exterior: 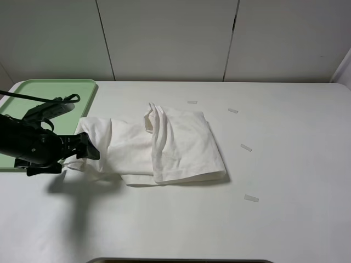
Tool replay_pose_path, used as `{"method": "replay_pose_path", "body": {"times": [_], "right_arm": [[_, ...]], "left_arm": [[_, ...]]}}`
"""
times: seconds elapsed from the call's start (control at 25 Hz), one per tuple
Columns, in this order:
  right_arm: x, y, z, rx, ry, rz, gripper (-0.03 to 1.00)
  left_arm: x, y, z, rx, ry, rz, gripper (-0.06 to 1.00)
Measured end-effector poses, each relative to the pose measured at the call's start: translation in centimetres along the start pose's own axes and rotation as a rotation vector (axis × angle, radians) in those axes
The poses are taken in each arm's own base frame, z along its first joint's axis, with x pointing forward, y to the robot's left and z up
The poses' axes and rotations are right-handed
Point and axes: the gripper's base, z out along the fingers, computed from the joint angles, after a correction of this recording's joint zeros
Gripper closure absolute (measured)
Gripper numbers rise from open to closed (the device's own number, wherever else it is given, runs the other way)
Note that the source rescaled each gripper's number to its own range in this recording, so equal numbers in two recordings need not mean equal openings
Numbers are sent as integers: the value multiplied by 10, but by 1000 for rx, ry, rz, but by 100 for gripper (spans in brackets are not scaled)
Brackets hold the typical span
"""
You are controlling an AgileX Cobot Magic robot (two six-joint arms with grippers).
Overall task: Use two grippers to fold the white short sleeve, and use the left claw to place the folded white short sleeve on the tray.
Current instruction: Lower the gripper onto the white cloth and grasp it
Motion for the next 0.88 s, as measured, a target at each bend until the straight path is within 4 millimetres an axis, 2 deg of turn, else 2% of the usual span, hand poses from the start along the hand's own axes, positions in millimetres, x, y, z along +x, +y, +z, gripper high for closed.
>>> {"method": "replay_pose_path", "body": {"times": [0.2, 0.6, 0.88], "right_arm": [[0, 0, 0, 0, 0, 0, -3], [0, 0, 0, 0, 0, 0, -3], [0, 0, 0, 0, 0, 0, -3]], "left_arm": [[-2, 1, 17, 5, 60, -28, -5], [-14, -3, 21, 25, 46, -37, -3], [-23, -15, 24, 76, 42, -27, 3]]}}
